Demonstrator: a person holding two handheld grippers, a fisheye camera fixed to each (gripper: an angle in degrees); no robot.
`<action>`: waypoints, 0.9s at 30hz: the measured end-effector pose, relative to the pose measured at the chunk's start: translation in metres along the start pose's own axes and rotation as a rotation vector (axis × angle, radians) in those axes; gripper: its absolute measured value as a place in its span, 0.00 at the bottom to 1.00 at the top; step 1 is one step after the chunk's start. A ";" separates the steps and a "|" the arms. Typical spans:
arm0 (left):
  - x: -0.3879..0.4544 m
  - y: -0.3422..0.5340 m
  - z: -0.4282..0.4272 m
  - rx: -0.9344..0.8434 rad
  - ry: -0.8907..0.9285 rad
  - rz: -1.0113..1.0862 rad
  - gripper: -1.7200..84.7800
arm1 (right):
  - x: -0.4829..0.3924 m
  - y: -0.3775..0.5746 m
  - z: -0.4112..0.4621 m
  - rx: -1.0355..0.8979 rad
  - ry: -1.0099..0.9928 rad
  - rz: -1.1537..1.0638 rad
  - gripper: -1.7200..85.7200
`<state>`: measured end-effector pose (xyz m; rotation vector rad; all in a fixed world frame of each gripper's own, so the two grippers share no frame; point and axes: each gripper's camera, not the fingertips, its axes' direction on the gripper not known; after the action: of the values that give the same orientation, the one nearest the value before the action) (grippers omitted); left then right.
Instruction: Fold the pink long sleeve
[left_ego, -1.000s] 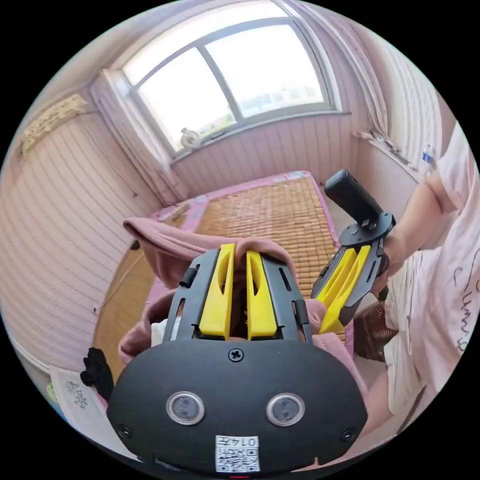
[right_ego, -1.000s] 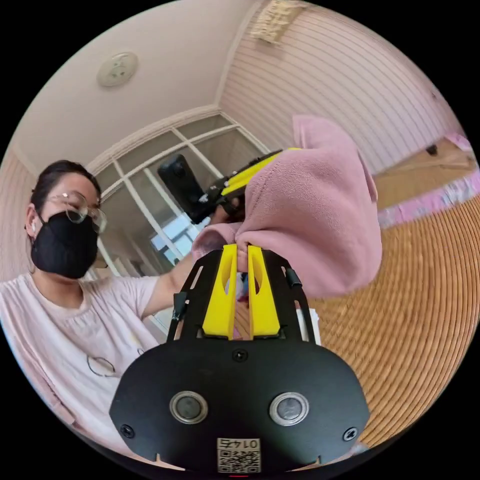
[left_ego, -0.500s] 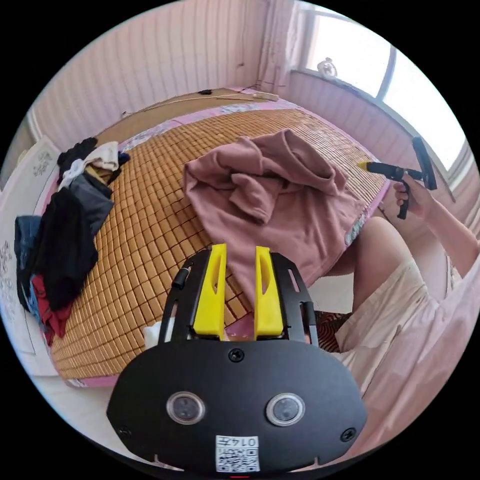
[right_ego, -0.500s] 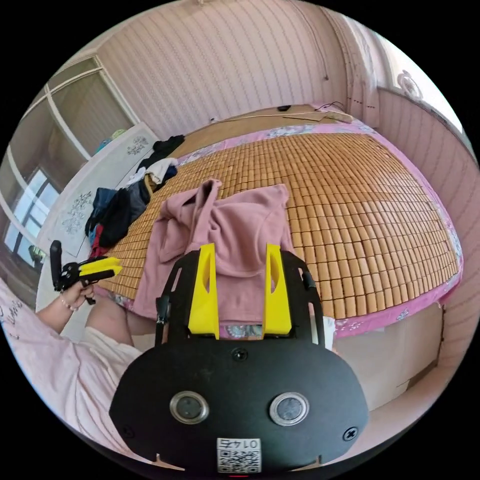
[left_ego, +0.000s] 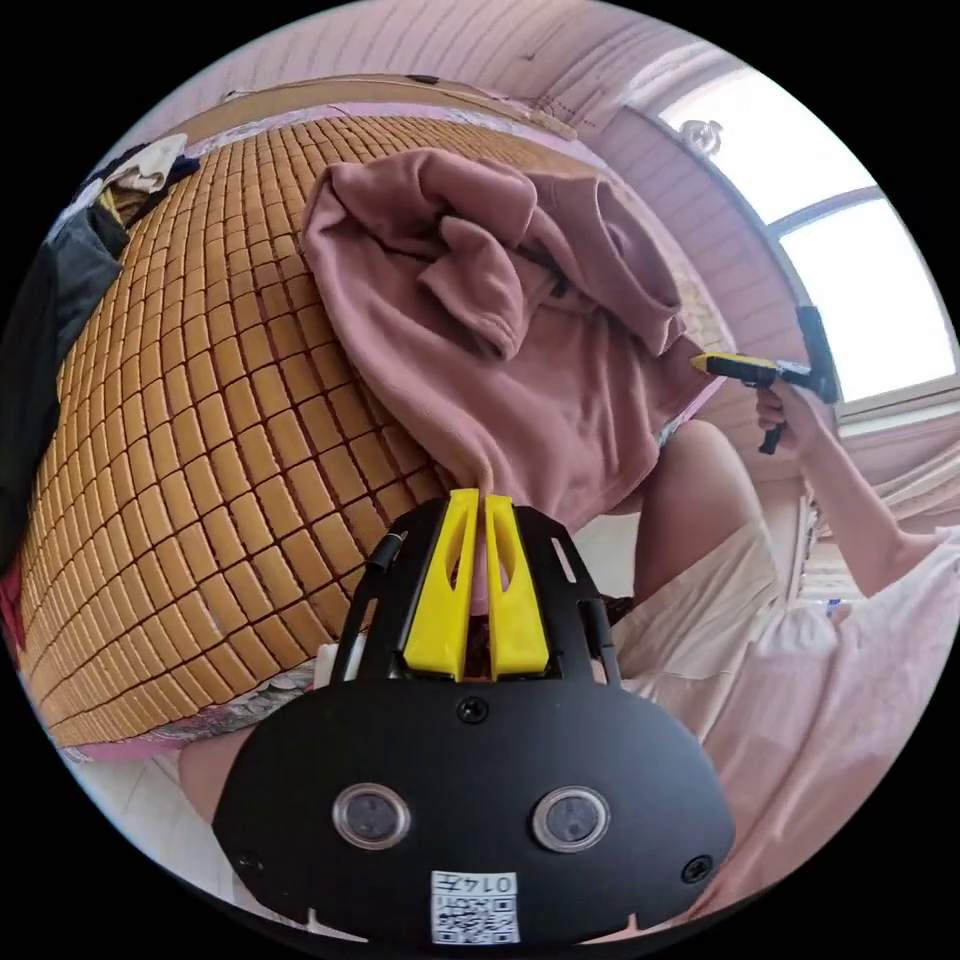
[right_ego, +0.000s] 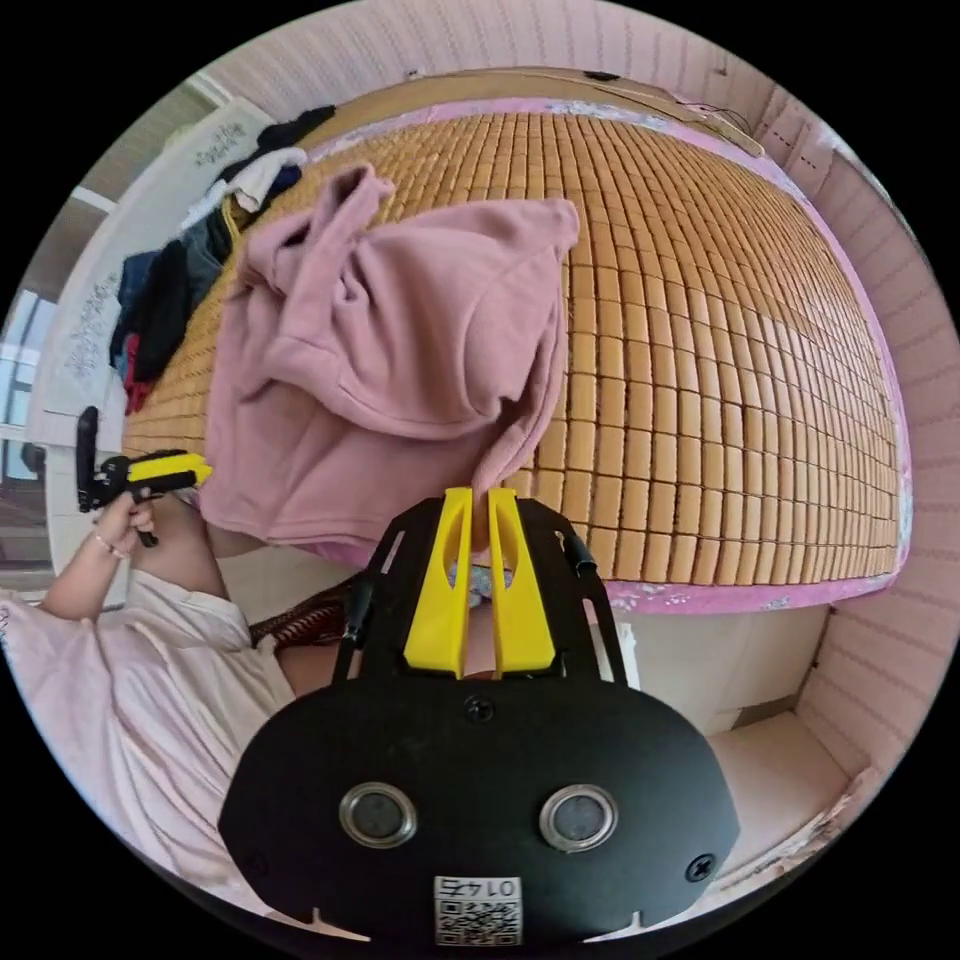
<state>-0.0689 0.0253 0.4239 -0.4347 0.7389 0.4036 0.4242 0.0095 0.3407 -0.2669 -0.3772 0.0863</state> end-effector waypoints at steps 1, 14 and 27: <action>0.000 -0.005 -0.022 0.066 0.002 0.005 0.01 | 0.003 -0.006 -0.025 0.105 -0.075 -0.008 0.04; -0.018 -0.008 -0.123 0.161 -0.318 0.050 0.02 | -0.032 0.017 -0.103 0.255 -0.106 -0.121 0.04; -0.063 0.047 -0.023 -0.146 -0.259 -0.138 0.18 | 0.005 0.064 -0.001 -0.159 0.163 0.079 0.16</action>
<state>-0.1469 0.0407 0.4425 -0.5558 0.4268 0.3770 0.4268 0.0714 0.3243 -0.4432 -0.2115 0.1110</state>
